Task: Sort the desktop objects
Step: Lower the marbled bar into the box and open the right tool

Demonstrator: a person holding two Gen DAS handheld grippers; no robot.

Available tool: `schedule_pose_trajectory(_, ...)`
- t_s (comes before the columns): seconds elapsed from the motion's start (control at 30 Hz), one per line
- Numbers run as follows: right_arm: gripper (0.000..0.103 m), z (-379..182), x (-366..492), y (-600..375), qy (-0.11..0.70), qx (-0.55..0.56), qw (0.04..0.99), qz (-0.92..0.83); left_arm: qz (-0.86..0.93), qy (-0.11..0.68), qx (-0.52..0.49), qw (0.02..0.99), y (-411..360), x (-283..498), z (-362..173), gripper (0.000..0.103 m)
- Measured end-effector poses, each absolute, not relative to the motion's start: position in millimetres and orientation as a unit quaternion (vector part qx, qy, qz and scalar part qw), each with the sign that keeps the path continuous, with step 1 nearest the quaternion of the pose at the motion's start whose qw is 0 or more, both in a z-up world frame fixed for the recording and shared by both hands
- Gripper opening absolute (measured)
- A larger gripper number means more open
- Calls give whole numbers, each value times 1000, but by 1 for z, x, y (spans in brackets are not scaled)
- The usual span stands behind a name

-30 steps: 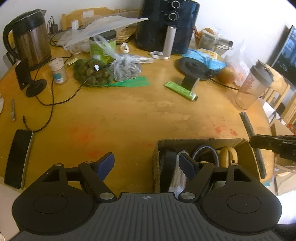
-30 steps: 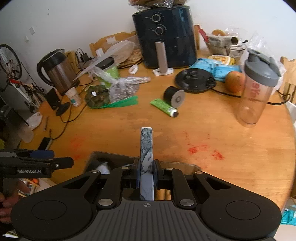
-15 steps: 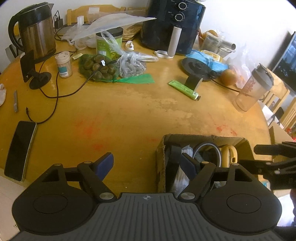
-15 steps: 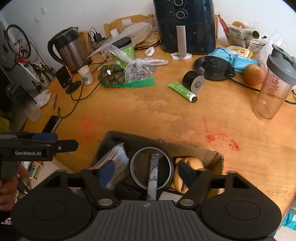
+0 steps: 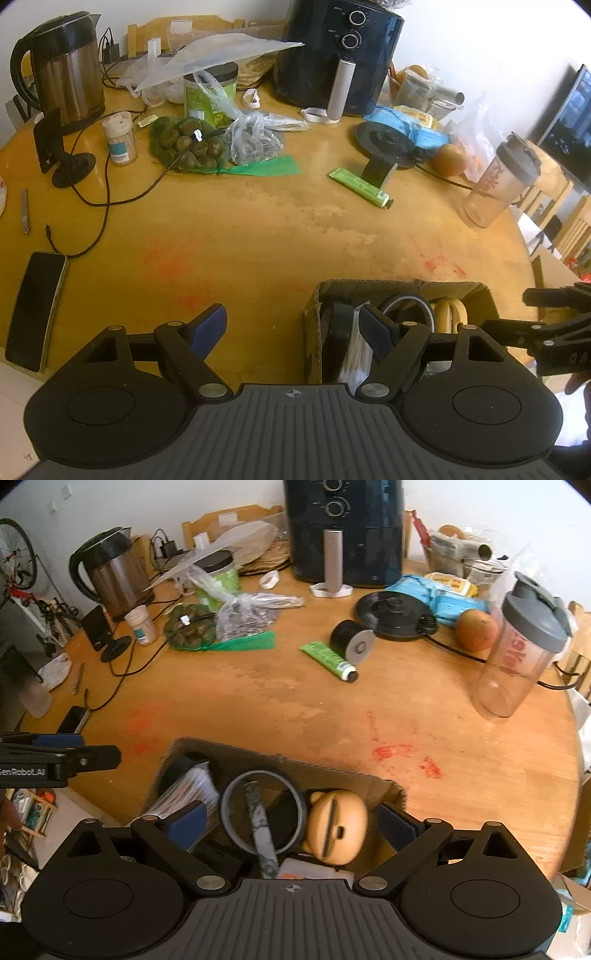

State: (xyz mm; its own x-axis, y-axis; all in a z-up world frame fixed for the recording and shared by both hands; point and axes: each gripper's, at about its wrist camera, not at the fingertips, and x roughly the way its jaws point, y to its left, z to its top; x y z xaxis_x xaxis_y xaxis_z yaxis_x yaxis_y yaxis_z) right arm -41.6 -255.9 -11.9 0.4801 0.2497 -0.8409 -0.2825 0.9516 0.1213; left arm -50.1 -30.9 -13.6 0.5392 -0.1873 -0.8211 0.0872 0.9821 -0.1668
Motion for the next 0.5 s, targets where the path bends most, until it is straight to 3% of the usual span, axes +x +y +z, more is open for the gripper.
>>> schedule_pose_trajectory(0.5,103,-15,-23,-287,489,-6,863,124,-79,476,-46,875,-49,-38,-11,79)
